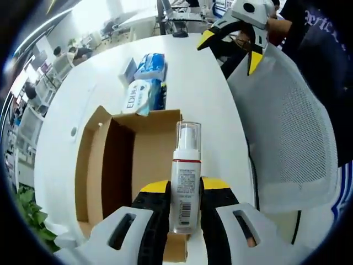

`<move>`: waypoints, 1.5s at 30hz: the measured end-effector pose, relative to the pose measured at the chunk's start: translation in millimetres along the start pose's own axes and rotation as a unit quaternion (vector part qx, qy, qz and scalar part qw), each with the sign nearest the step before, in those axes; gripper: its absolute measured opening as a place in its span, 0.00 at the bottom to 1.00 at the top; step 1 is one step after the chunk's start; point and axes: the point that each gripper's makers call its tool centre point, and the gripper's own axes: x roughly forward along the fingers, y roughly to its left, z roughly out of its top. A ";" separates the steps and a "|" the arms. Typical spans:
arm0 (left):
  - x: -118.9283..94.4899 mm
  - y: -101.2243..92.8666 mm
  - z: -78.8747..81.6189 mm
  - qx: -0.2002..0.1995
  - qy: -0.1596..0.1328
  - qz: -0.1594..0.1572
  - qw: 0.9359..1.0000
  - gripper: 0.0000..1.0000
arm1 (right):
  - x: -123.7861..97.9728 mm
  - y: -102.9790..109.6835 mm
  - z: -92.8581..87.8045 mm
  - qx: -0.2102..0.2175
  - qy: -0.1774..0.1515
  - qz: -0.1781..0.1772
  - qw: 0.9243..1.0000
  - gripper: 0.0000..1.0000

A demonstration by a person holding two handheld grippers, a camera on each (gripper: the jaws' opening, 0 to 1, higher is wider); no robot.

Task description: Operate the shoe box by opening the lid, removing the specified soft item, and placing it in the target area until the item is outside and the box remains undamaged.

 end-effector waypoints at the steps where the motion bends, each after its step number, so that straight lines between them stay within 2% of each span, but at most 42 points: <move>1: 0.1 -0.5 0.5 0.000 0.000 0.000 1.000 0.19 | 0.7 0.6 1.2 -0.001 -0.002 0.002 1.000 0.55; 11: 5.2 -13.1 18.4 0.026 -0.018 -0.009 0.999 0.19 | 8.9 12.0 13.4 -0.004 -0.016 0.022 1.000 0.50; 25: 10.6 -37.3 36.2 0.046 -0.039 -0.049 0.997 0.19 | 15.1 24.2 22.3 -0.013 -0.028 0.045 0.999 0.43; 45: 7.0 -63.3 73.1 0.084 -0.084 -0.084 0.989 0.19 | 21.1 45.1 32.2 -0.033 -0.038 0.080 0.996 0.29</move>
